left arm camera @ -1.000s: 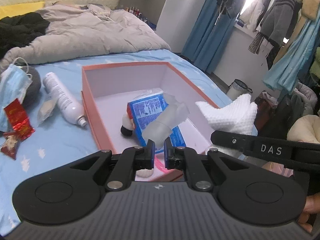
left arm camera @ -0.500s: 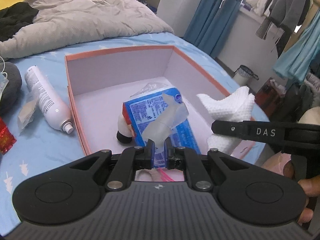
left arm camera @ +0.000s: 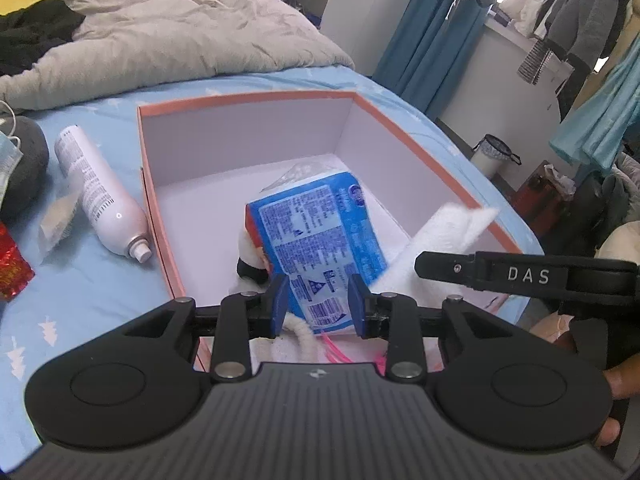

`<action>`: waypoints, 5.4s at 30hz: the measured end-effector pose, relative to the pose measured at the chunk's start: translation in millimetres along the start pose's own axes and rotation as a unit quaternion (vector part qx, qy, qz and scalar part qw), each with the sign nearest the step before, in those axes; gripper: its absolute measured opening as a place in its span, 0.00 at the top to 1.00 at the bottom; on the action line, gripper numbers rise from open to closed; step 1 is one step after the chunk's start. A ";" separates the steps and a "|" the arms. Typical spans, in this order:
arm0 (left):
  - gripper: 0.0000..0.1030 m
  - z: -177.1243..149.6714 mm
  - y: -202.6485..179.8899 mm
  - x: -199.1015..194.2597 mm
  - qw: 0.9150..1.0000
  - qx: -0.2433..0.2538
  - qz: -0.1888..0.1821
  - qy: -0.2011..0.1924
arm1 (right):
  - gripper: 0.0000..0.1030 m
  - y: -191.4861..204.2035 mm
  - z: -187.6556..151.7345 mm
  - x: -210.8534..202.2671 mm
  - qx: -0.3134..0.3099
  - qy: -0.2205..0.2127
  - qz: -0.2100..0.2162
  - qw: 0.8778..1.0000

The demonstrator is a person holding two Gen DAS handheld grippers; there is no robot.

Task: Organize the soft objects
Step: 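Open both tools to drop the wet wipe and clear cup into the box, then withdraw both tools from the box toward the remaining items, then grasp the red candy packet with left tool while right tool grasps the clear bag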

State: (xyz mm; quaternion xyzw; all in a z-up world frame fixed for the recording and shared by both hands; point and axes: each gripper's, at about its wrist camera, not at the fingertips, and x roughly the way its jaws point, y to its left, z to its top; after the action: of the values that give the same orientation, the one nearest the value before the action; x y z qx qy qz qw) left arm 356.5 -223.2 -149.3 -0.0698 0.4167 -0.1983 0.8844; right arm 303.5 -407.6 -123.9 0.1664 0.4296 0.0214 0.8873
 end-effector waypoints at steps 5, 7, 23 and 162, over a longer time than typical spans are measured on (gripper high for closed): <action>0.64 -3.3 -5.2 -29.8 1.000 0.005 0.002 -0.019 | 0.57 6.9 -5.5 -20.3 -0.004 -0.012 0.004 1.000; 0.64 -5.9 -7.6 -43.0 1.000 0.007 0.004 -0.026 | 0.56 10.1 -9.5 -30.0 -0.006 -0.017 0.008 1.000; 0.64 -50.8 -20.6 -166.7 0.996 0.007 0.009 -0.085 | 0.56 47.6 -61.2 -114.0 -0.025 -0.053 0.025 0.998; 0.75 -99.9 269.0 -142.1 0.975 -0.148 0.152 -0.064 | 0.77 255.1 -73.5 104.1 -0.129 0.069 0.102 0.984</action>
State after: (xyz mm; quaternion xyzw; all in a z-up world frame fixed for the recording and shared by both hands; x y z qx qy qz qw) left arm 277.2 84.3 -190.3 -0.1485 0.3898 0.0075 0.9088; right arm 339.3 -127.7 -164.8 0.0915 0.4641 0.1784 0.8628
